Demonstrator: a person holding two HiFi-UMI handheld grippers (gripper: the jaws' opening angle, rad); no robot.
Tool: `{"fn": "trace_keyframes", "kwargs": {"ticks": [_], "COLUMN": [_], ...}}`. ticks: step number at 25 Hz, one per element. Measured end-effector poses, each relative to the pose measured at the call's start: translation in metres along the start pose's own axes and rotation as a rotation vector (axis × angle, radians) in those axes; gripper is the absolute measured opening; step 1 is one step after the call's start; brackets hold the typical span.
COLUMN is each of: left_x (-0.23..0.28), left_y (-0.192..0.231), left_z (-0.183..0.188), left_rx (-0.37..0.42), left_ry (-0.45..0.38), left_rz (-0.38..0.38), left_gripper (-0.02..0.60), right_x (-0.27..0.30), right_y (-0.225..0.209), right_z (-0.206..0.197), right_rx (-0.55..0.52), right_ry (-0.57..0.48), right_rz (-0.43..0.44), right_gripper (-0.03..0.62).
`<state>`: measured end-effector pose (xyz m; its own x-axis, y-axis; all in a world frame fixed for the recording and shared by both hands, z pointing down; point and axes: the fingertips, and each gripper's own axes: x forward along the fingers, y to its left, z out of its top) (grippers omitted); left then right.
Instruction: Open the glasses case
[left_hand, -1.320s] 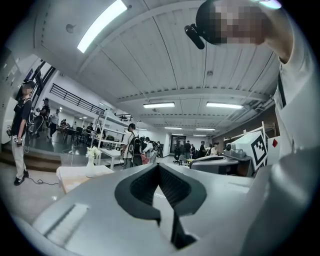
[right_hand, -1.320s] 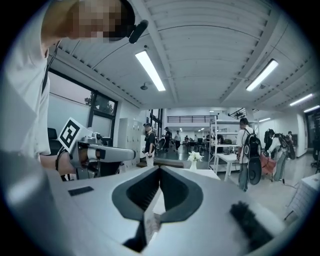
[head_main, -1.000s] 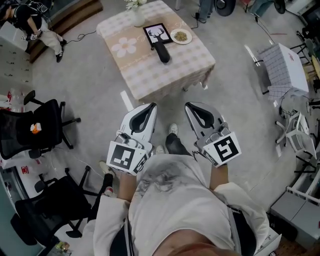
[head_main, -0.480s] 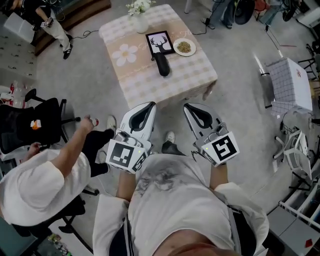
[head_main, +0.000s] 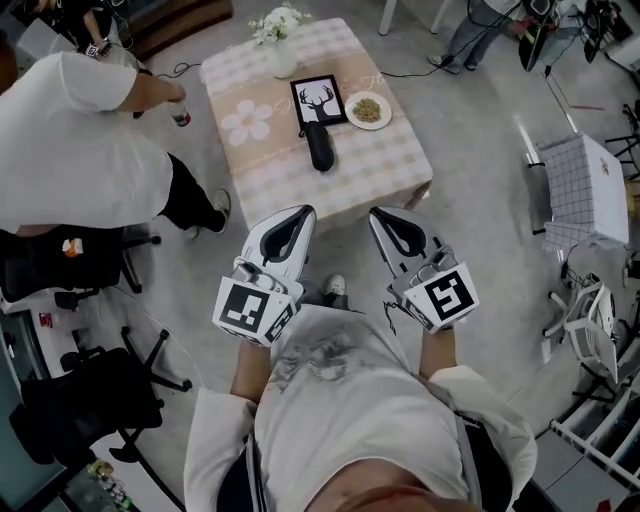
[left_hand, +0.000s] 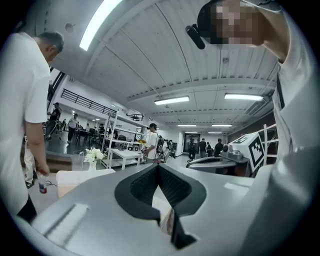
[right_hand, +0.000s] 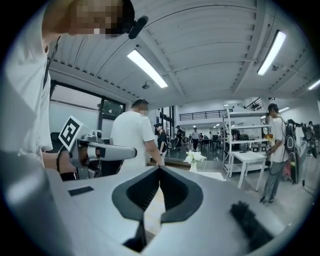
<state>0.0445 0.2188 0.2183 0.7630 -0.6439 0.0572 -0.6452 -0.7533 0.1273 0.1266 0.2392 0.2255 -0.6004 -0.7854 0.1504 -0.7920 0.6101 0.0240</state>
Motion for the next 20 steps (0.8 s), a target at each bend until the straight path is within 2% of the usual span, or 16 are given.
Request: {"fn": "trace_keyframes", "kwargs": {"ticks": [7, 14, 20], "left_x": [0.026, 0.068, 0.102], "left_y": [0.011, 0.033, 0.061], "left_z": [-0.014, -0.009, -0.012], "left_rx": [-0.015, -0.014, -0.041], "left_ry": [0.03, 0.021, 0.054], "left_rz": [-0.003, -0.054, -0.099], "left_gripper": [0.005, 0.005, 0.005], "right_x": [0.019, 0.04, 0.071], "right_y": [-0.02, -0.052, -0.079], "right_z": [-0.012, -0.011, -0.012], "right_rx": [0.009, 0.01, 0.016], "right_ry": [0.026, 0.036, 0.071], "right_rz": [0.017, -0.021, -0.036], "right_gripper": [0.017, 0.017, 0.017]}}
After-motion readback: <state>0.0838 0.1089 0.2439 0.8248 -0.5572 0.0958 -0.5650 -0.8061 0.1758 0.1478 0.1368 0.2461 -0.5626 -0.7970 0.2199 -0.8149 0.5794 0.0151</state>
